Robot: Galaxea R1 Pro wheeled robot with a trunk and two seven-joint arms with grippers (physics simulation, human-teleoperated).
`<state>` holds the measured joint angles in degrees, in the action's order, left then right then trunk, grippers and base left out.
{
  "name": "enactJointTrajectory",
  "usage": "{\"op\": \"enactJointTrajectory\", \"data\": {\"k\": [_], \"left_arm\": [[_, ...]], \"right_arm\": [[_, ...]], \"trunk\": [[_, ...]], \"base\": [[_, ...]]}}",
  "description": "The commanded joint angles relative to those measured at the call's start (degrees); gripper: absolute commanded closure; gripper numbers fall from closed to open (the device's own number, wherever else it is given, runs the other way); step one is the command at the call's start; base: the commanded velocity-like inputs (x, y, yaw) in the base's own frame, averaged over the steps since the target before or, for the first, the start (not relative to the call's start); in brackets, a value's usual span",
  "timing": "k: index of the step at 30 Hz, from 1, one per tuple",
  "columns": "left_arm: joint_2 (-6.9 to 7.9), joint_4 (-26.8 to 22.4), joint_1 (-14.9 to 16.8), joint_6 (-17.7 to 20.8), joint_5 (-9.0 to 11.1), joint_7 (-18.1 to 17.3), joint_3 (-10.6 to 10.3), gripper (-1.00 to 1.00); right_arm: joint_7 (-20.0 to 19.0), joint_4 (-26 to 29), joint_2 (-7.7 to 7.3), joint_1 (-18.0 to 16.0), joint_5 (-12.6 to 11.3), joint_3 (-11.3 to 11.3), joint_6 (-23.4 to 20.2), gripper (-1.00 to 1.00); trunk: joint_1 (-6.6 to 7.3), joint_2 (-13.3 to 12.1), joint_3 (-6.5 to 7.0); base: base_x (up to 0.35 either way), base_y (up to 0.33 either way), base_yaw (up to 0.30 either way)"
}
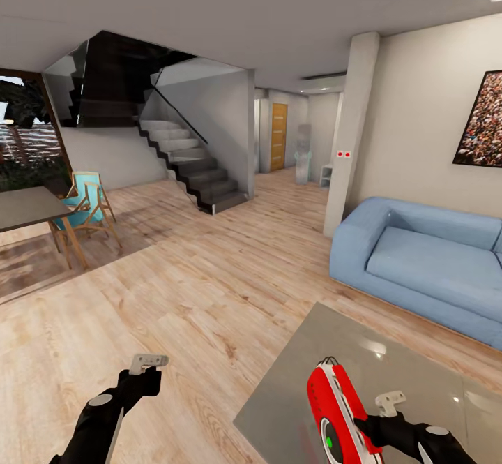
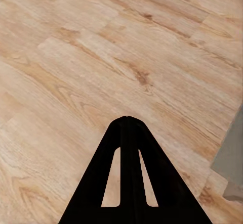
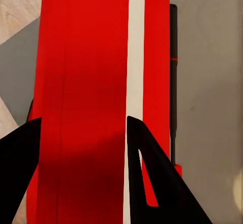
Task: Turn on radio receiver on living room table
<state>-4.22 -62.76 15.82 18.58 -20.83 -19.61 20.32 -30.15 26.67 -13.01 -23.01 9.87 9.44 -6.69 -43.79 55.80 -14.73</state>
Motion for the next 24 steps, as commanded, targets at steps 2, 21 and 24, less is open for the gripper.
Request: {"op": "enactJointTrajectory", "data": {"k": [2, 21, 24], "left_arm": [[-0.05, 0.0, 0.0, 0.0, 0.0, 0.0, -0.1, 1.00], [0.00, 0.0, 0.0, 0.1, 0.0, 0.0, -0.1, 1.00], [-0.02, 0.0, 0.0, 0.1, 0.0, 0.0, -0.1, 1.00]], "right_arm": [[0.1, 0.0, 0.00, 0.0, -0.2, 0.1, -0.4, 1.00], [5.9, 0.1, 0.09, 0.0, 0.3, -0.3, -5.4, 1.00], [5.9, 0.1, 0.09, 0.0, 0.3, -0.3, -5.6, 1.00]], "trunk": [[0.00, 0.0, 0.00], [0.00, 0.0, 0.00], [0.00, 0.0, 0.00]], "base": [[0.011, -0.003, 0.000], [0.049, 0.000, 0.000], [0.010, 0.000, 0.000]]}}
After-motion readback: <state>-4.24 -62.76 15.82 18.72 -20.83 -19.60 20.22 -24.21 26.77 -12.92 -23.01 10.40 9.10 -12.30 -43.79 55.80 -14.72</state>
